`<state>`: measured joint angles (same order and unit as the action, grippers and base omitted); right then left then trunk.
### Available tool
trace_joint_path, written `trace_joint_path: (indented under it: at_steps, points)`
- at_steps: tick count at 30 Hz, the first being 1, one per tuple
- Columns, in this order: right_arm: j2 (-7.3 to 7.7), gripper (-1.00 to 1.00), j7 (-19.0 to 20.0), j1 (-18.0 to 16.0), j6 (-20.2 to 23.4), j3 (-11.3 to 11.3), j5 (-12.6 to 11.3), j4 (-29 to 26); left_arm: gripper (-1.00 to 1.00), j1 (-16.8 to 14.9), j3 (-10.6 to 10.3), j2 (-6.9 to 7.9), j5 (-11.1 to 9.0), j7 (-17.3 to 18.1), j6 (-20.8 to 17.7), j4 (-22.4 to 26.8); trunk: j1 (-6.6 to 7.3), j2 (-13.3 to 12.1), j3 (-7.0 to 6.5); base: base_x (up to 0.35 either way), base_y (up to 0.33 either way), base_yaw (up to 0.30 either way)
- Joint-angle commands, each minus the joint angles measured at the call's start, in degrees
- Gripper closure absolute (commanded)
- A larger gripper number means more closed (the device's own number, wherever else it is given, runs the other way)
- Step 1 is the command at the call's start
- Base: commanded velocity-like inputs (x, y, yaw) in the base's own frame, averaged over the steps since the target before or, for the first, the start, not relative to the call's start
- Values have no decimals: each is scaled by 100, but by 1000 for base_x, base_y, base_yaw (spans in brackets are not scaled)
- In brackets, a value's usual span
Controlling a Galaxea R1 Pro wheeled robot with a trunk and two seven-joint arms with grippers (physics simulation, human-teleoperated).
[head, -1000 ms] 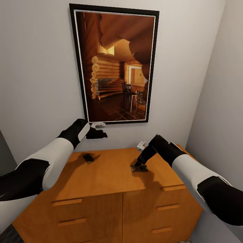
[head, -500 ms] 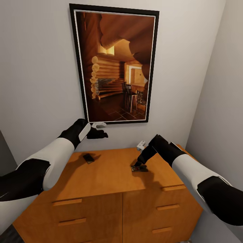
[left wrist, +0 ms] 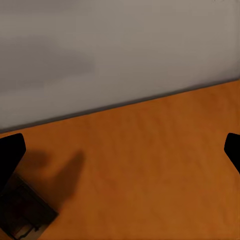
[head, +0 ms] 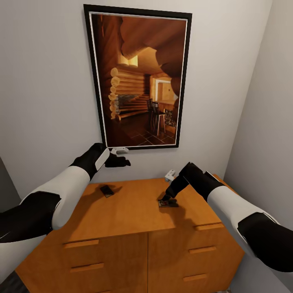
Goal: Take the four mousetraps from the cabinet in the bathroom and place them on the bathroom floor. Make sure all four end up on the same floor surface, and ensure that at least two of them are either under or directly next to the same bathroom sink.
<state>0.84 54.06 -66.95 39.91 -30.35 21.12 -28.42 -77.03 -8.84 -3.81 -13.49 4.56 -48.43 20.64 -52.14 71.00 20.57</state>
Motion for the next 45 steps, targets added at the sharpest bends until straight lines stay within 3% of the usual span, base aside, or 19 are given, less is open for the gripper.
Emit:
trace_joint_path:
  at_steps: [1,11,22,33,45]
  points:
    - [4,-100,45,-3,10,-13,54,-14,-100,-5,-47,6,-45,-8,-17,0,0,5,7,0,0,0]
    - [9,-100,41,-3,23,-15,58,-14,-100,-5,-47,-10,-63,-8,-17,-12,0,5,7,0,0,0]
    - [11,-100,35,-4,28,-15,71,-14,-100,-5,-47,-240,-12,-122,-25,-58,0,5,7,0,0,0]
    - [19,-100,41,-7,15,-15,69,-14,-100,-5,-47,-293,-35,-295,-19,-58,0,5,7,0,0,0]
    - [-7,-100,40,-3,-19,-27,64,-14,-100,-5,-42,-284,-71,-324,-17,-75,-264,486,223,0,0,0]
